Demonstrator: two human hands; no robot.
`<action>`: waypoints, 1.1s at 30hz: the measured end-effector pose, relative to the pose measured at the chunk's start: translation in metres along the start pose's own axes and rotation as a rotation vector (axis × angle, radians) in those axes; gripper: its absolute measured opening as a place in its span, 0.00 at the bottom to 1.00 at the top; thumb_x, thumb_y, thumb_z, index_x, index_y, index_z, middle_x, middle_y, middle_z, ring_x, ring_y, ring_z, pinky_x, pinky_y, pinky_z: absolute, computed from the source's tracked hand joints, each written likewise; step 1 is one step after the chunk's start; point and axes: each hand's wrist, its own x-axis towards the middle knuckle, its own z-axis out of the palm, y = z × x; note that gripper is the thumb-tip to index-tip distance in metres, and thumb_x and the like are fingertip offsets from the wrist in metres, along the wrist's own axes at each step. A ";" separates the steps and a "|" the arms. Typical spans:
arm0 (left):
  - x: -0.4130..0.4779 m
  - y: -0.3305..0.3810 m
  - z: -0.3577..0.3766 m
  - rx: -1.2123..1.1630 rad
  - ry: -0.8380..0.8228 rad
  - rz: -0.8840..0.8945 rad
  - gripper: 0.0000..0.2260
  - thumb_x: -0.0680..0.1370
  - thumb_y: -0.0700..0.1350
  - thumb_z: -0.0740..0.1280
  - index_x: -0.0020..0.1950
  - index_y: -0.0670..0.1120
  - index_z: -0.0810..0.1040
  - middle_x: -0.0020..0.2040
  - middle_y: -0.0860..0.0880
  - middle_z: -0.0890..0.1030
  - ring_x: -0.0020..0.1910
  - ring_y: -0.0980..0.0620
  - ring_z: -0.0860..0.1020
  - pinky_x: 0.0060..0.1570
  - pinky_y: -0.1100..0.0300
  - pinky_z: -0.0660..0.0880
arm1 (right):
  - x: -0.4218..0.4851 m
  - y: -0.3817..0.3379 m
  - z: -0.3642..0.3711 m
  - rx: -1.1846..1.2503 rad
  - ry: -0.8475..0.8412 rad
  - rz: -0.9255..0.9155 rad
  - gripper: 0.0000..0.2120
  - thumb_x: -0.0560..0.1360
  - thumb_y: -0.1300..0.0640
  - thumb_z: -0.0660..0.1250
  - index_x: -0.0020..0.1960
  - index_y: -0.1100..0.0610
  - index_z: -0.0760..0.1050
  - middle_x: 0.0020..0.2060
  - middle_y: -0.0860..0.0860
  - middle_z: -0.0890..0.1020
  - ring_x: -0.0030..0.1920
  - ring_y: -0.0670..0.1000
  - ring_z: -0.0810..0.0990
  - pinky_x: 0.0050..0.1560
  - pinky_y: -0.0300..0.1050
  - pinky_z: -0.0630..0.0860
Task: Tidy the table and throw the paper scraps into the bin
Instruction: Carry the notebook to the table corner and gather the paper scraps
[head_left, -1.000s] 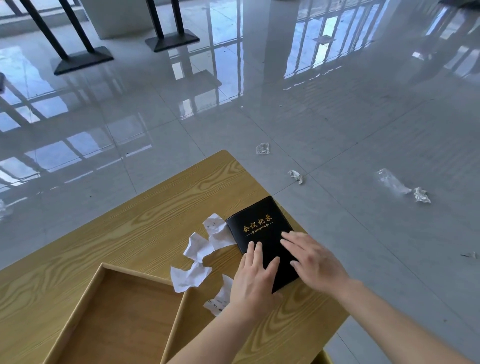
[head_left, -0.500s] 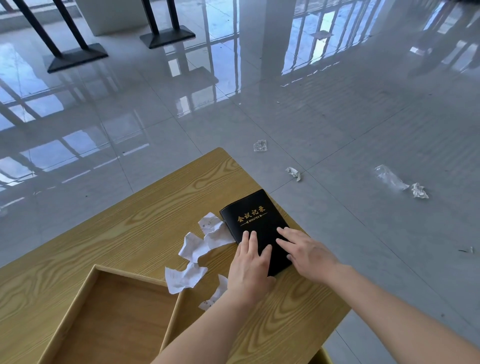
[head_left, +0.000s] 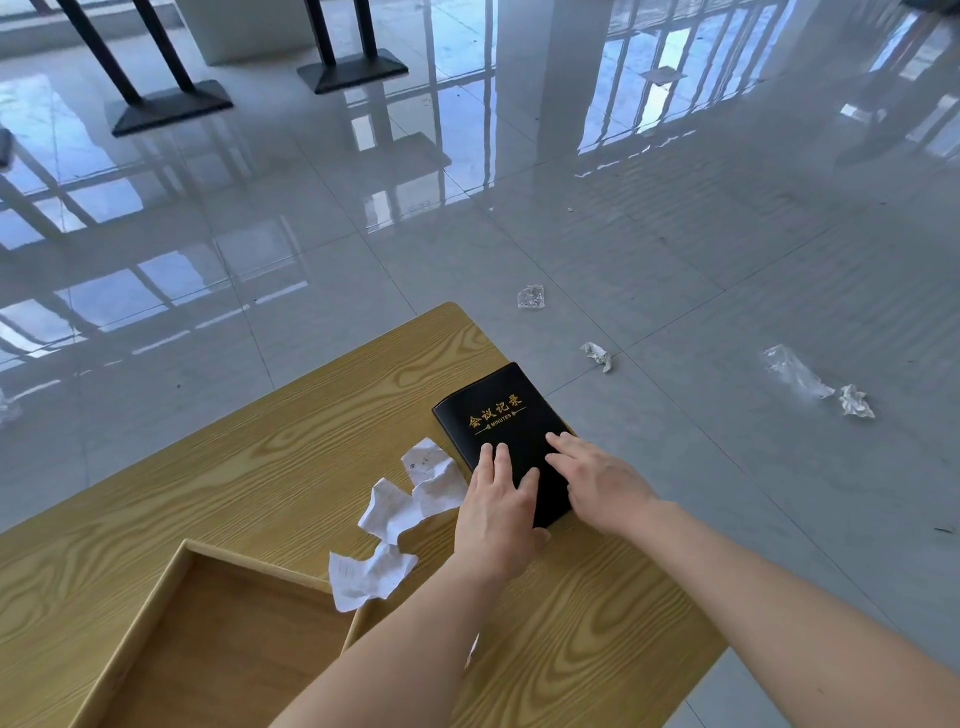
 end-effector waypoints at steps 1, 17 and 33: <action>0.003 -0.002 -0.001 0.000 0.005 -0.003 0.36 0.74 0.55 0.72 0.77 0.49 0.60 0.79 0.36 0.49 0.78 0.37 0.42 0.76 0.46 0.51 | 0.005 0.000 -0.001 0.000 0.003 0.001 0.23 0.79 0.64 0.56 0.74 0.57 0.66 0.79 0.50 0.57 0.79 0.49 0.53 0.75 0.50 0.62; 0.038 -0.031 -0.009 -0.038 0.071 -0.098 0.36 0.73 0.56 0.72 0.76 0.50 0.61 0.79 0.38 0.50 0.79 0.40 0.43 0.73 0.46 0.62 | 0.070 -0.009 -0.013 0.021 0.030 -0.009 0.20 0.80 0.57 0.61 0.71 0.57 0.70 0.78 0.50 0.61 0.78 0.49 0.56 0.74 0.49 0.63; 0.041 -0.039 -0.013 -0.010 0.049 -0.086 0.36 0.74 0.56 0.71 0.77 0.51 0.59 0.80 0.39 0.47 0.78 0.41 0.40 0.75 0.47 0.54 | 0.072 -0.017 -0.008 0.025 0.085 0.011 0.18 0.80 0.59 0.62 0.70 0.59 0.71 0.77 0.51 0.63 0.78 0.51 0.57 0.73 0.49 0.64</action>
